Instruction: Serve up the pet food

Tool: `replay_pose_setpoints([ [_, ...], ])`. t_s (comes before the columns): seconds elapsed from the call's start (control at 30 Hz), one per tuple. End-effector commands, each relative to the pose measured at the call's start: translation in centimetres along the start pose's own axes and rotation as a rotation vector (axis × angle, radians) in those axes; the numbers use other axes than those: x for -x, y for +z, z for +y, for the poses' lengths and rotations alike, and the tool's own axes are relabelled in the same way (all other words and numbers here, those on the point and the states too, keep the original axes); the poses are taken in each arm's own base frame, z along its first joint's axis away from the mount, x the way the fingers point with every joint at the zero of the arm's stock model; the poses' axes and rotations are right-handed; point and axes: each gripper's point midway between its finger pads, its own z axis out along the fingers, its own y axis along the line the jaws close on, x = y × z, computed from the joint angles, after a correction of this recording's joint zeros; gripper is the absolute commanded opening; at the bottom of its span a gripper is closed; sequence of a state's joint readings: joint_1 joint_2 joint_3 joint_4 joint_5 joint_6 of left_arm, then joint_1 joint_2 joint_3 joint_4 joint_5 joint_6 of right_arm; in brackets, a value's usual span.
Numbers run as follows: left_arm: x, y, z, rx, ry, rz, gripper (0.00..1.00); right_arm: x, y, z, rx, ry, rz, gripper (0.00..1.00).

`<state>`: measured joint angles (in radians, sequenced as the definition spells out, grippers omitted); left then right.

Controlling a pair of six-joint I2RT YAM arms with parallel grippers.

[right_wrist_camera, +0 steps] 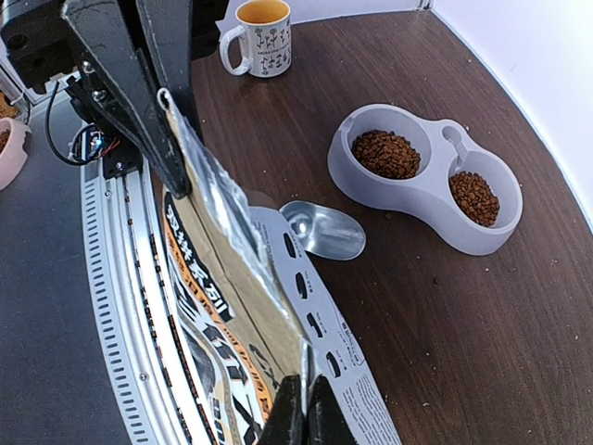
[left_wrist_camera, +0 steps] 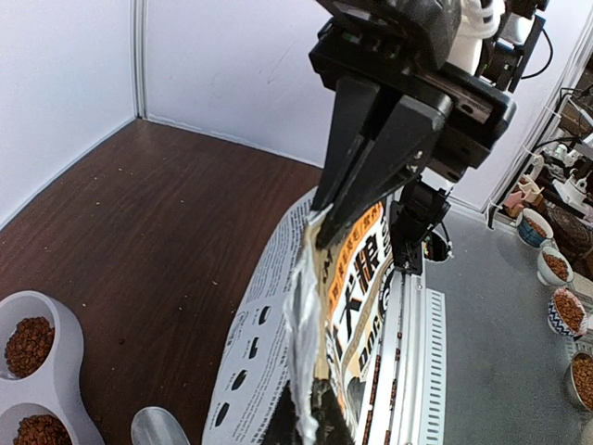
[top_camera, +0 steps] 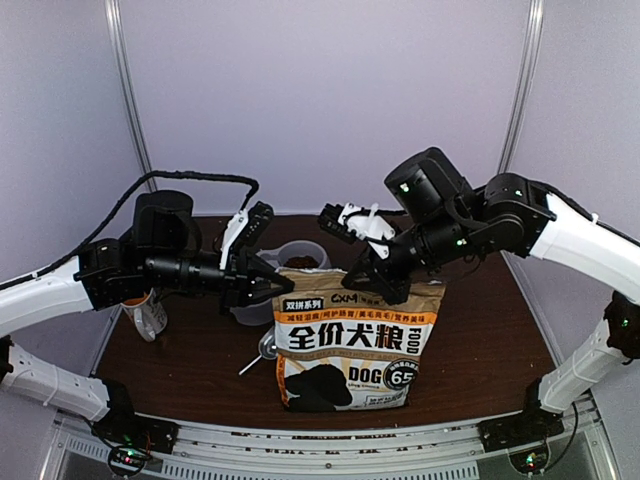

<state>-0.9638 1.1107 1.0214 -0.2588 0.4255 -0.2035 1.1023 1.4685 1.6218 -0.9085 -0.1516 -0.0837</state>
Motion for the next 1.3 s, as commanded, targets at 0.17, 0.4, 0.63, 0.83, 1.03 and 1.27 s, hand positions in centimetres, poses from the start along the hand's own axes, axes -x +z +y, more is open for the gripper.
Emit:
replay_pose_setpoints([
  [0.17, 2.1, -1.6, -0.5, -0.001, 0.032, -0.077, 0.0, -4.1, -2.3, -3.3, -0.184, -0.002, 0.123, 0.08],
  [0.4, 2.1, -1.5, -0.3, 0.0, 0.031, -0.075, 0.0, -5.0, -3.2, -3.8, -0.217, 0.008, 0.134, 0.08],
  [0.63, 2.2, -1.7, -0.3, 0.003, 0.03, -0.076, 0.0, -5.2, -3.4, -3.9, -0.222, 0.003, 0.134, 0.0],
  [0.83, 2.3, -1.8, -0.3, 0.005, 0.03, -0.08, 0.0, -6.0, -4.4, -4.7, -0.272, 0.003, 0.152, 0.05],
  [1.03, 2.3, -1.8, -0.3, 0.005, 0.031, -0.083, 0.0, -7.0, -5.3, -5.2, -0.307, 0.017, 0.159, 0.07],
  [1.27, 2.3, -1.8, -0.3, 0.007, 0.031, -0.083, 0.0, -7.7, -5.7, -5.5, -0.326, 0.025, 0.167, 0.0],
])
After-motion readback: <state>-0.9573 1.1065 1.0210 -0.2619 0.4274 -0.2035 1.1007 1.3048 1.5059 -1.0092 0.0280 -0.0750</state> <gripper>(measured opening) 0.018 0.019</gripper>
